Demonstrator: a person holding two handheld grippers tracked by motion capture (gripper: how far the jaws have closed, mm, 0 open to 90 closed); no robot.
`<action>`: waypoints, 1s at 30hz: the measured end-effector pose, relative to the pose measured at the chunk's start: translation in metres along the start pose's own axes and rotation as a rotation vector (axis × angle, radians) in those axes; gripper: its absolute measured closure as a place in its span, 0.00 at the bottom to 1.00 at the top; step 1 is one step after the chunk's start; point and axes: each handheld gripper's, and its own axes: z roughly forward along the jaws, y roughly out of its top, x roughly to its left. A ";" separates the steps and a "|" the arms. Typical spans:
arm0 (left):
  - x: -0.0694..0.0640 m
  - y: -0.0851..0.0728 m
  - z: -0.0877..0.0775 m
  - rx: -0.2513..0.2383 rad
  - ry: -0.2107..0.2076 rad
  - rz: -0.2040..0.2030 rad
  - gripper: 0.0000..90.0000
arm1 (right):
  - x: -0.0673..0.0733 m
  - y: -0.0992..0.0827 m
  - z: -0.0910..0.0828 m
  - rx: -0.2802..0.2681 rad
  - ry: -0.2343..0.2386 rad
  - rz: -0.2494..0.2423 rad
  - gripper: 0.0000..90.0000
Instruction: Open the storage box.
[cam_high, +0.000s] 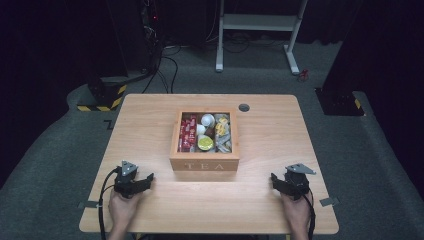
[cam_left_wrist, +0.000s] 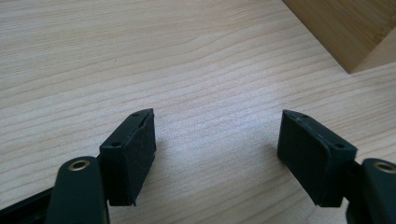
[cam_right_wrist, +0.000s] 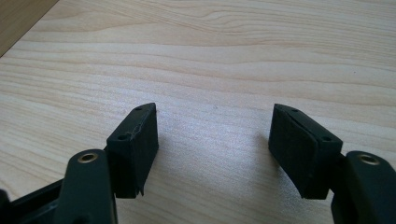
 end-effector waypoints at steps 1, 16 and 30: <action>0.000 0.000 0.000 0.002 -0.001 0.000 0.31 | 0.000 0.000 0.000 0.000 0.000 0.000 0.37; -0.002 0.000 0.000 0.000 -0.022 0.017 0.31 | 0.000 0.000 0.000 0.001 0.000 0.000 0.36; -0.003 0.002 -0.001 0.010 -0.037 -0.003 0.33 | 0.000 0.000 0.000 0.001 0.000 0.001 0.36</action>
